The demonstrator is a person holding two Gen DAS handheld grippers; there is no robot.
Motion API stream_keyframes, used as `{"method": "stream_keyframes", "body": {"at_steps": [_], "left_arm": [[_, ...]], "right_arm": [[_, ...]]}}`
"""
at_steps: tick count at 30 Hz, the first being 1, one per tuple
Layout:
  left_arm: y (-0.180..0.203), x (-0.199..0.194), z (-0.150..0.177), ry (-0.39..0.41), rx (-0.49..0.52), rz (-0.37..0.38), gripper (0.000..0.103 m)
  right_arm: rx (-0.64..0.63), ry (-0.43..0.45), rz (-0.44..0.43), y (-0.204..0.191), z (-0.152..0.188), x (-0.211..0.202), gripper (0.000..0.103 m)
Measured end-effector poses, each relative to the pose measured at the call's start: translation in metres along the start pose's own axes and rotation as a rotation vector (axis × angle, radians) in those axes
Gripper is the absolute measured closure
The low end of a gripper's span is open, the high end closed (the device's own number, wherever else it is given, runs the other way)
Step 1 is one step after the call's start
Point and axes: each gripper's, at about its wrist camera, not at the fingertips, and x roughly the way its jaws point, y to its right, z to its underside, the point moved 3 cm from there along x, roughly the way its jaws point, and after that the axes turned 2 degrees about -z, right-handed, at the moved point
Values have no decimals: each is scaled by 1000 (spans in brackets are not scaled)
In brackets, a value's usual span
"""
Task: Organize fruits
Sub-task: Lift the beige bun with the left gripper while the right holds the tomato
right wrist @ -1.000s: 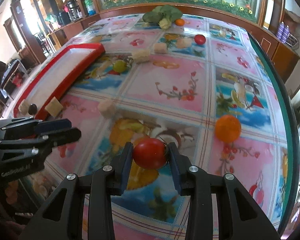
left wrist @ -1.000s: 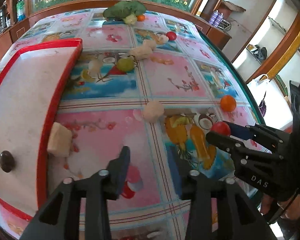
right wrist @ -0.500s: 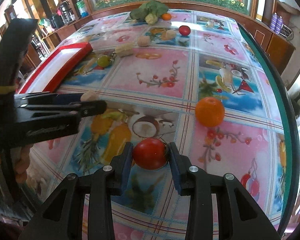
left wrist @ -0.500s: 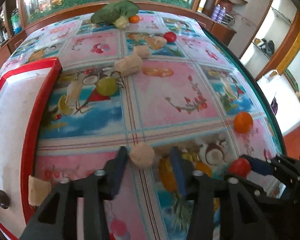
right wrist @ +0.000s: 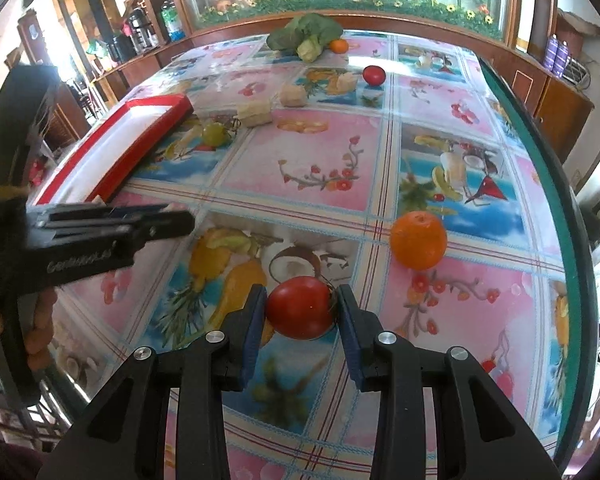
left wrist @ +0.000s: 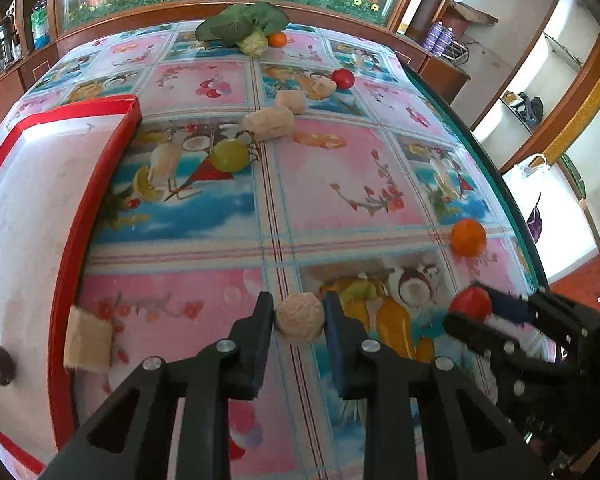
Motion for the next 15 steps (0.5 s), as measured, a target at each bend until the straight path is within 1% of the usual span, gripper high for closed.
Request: {"method": "stream_keyframes", "body": {"at_steps": [2,6,15], "left_arm": [[1,-2,3,3,12,-13,75],[0,-2,5,0,6,-10,75],[-17,-20,0,47,-30,-23,75]], "right_arm": [[2,4,0,-1,0,-2,68],[4,-11,6,-2,0,2,68],[-23,-9,1,-23,-12,3,68]]}}
